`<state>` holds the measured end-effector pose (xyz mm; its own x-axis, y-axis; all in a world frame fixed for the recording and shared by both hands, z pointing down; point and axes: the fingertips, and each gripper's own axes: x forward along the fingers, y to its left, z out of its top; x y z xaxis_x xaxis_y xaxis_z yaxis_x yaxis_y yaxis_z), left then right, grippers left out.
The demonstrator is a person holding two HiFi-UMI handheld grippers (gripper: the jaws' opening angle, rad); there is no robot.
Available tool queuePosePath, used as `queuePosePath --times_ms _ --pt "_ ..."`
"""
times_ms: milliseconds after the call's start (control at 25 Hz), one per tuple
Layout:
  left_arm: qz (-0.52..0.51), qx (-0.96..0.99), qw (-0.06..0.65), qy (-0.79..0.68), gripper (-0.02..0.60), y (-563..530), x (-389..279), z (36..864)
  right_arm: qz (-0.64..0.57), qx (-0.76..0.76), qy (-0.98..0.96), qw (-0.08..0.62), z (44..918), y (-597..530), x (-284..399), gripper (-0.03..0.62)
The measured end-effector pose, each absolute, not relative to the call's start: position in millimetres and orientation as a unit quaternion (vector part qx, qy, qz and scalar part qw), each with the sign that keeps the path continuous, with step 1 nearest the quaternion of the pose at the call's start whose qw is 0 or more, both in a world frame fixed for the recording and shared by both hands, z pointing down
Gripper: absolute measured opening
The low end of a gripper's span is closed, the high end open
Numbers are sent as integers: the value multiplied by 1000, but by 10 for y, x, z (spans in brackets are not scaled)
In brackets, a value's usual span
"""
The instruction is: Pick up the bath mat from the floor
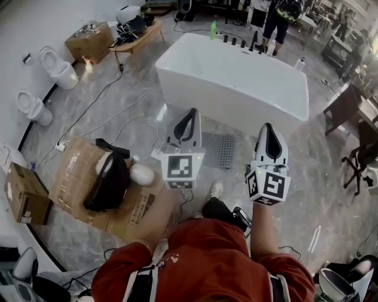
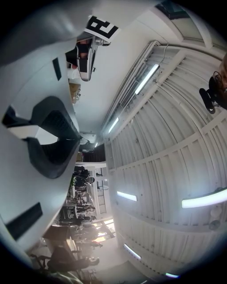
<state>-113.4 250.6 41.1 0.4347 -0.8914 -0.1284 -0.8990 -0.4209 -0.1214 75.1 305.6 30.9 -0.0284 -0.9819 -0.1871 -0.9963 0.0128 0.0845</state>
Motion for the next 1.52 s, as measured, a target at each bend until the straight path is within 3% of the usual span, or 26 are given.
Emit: queuePosePath --times_ms 160,360,1120,1520 --pt "17 -845 85 528 17 2356 -1091 445 86 -701 707 34 367 2897 804 12" --pt "14 -850 83 520 17 2181 -1017 479 41 -691 716 83 332 2719 898 12" --pt "-14 -840 98 533 17 1065 -545 410 54 -682 726 66 353 1449 1312 12" --pt "-28 -838 90 537 17 402 -87 461 47 -691 719 64 372 812 1879 12"
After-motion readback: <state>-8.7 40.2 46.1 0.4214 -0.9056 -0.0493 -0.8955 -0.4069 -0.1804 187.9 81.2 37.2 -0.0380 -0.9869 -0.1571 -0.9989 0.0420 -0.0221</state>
